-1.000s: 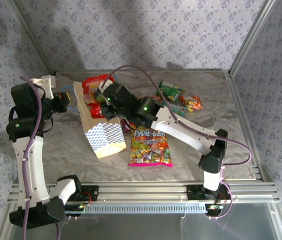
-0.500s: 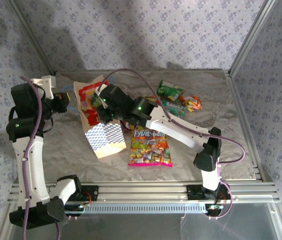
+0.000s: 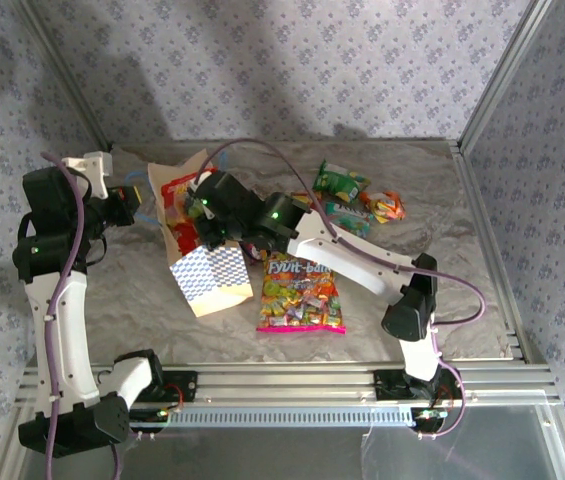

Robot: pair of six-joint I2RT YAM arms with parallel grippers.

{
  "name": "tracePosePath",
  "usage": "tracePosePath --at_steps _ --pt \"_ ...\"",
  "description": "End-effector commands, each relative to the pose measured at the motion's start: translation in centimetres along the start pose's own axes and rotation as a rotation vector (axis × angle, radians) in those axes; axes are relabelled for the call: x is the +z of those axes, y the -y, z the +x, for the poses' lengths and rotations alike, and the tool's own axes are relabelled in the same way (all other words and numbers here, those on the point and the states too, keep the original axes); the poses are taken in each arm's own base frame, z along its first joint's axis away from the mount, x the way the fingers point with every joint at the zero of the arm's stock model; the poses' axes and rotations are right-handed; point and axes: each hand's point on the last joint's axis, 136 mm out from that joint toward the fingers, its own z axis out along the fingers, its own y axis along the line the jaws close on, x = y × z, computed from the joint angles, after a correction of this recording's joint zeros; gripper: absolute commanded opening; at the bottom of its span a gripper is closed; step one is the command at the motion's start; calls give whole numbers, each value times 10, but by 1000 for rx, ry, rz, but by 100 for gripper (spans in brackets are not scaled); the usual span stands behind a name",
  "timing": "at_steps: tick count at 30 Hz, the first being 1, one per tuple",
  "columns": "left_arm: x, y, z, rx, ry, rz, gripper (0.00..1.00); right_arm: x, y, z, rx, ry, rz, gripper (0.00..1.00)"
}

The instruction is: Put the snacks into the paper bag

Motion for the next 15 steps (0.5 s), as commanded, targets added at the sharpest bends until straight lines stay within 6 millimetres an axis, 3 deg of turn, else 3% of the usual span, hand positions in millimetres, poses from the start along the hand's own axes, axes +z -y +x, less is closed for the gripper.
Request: tracePosePath --at_steps 1,5,8,15 --pt "0 1 -2 3 -15 5 4 -23 -10 -34 32 109 -20 19" --pt "2 -1 1 -4 -33 3 4 -27 -10 -35 34 112 -13 53" --pt "2 -1 2 -6 -35 4 5 -36 -11 -38 15 122 0 61" --pt "-9 2 2 -21 -29 -9 6 -74 -6 -54 -42 206 48 63"
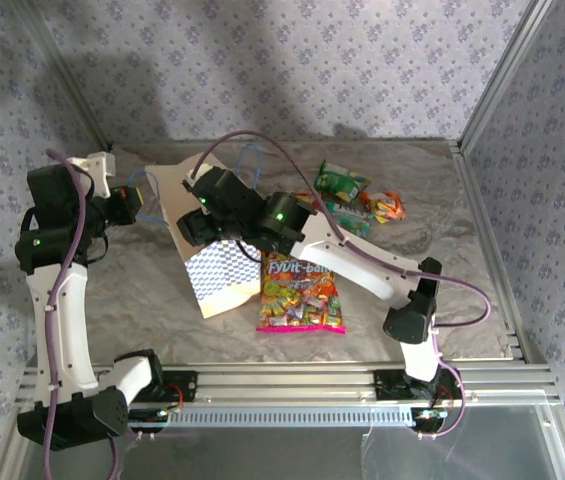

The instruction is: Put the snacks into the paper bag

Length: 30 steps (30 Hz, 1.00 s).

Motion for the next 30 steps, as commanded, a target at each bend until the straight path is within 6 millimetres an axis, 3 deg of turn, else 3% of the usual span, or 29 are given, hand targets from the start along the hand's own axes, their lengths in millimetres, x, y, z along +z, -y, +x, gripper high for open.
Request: tracePosePath --at_steps 1,7,15,19,23,30 --pt "-22 8 -5 1 26 -8 6 -48 9 -34 -36 118 39 64" --pt "-37 13 0 17 45 -16 9 -84 36 -43 -91 175 143 66" --pt "-38 4 2 9 22 -73 8 -120 80 -22 -64 198 274 67" --pt "-39 -13 4 7 -5 -173 6 -138 110 -8 6 210 319 67" --pt "-38 -20 1 14 -23 -207 5 -148 130 3 63 221 323 66" --pt "-29 -34 -18 26 -20 -261 3 -146 142 18 96 195 307 65"
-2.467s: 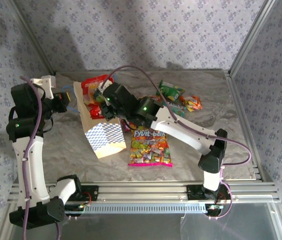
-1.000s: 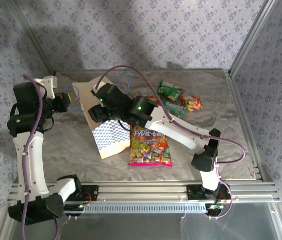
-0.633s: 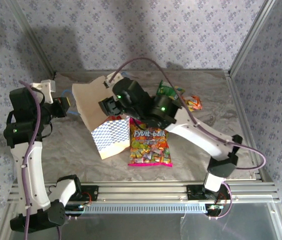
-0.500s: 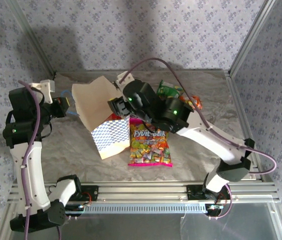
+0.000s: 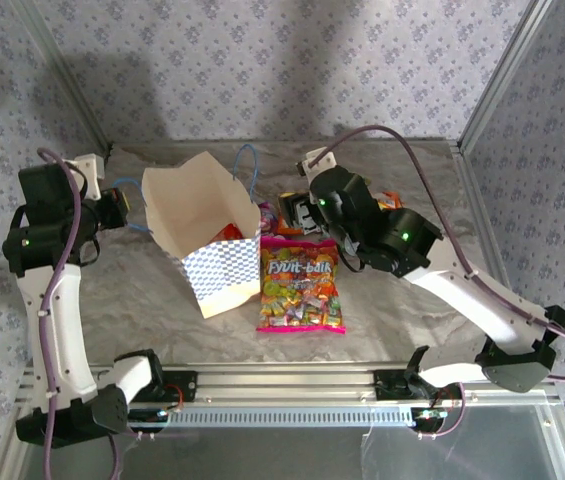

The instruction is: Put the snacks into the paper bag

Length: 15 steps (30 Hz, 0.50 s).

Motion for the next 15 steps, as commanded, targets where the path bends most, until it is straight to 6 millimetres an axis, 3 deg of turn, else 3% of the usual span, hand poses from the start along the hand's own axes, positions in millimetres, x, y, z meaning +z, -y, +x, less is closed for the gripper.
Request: tracePosePath --at_steps 1,8,15 --pt "-1 -12 -20 21 26 -64 3 1 1 5 41 -5 -25 64" --pt "5 -18 -44 39 33 -86 2 1 12 15 75 -15 -19 62" --pt "18 -3 -40 54 14 14 5 0 24 23 99 -27 -2 62"
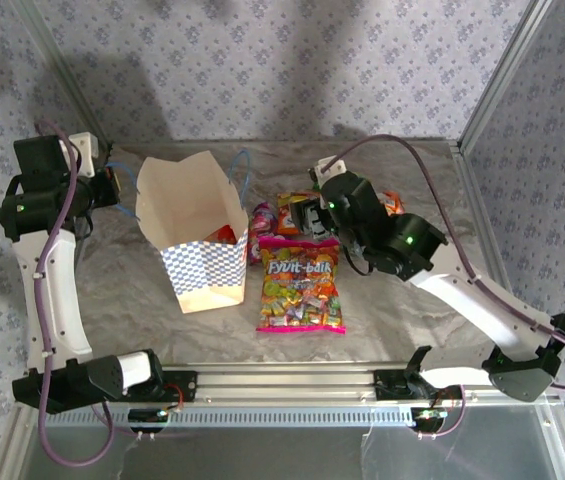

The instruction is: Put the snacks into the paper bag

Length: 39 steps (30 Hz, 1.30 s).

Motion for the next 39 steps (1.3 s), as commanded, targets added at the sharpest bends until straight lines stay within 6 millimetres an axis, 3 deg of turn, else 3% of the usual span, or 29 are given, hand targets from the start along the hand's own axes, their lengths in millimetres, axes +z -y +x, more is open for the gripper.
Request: tracePosePath --at_steps 1,8,17,22,30,34,39 --pt "-2 10 -7 33 36 62 5 -6 6 -3 39 19 -4 63" --pt "-5 21 2 36 38 127 13 4 35 16 63 -38 64 66" --pt "-16 27 23 29 41 151 33 25 83 41 165 -121 143 71" --pt "-21 29 25 17 41 151 44 37 116 61 231 -165 220 74" --pt "-30 38 26 17 60 185 48 57 167 91 320 -267 323 75" --pt "-25 37 28 4 45 181 49 64 193 101 369 -301 376 85" --pt "-19 36 32 9 30 172 49 75 224 117 447 -349 424 89"
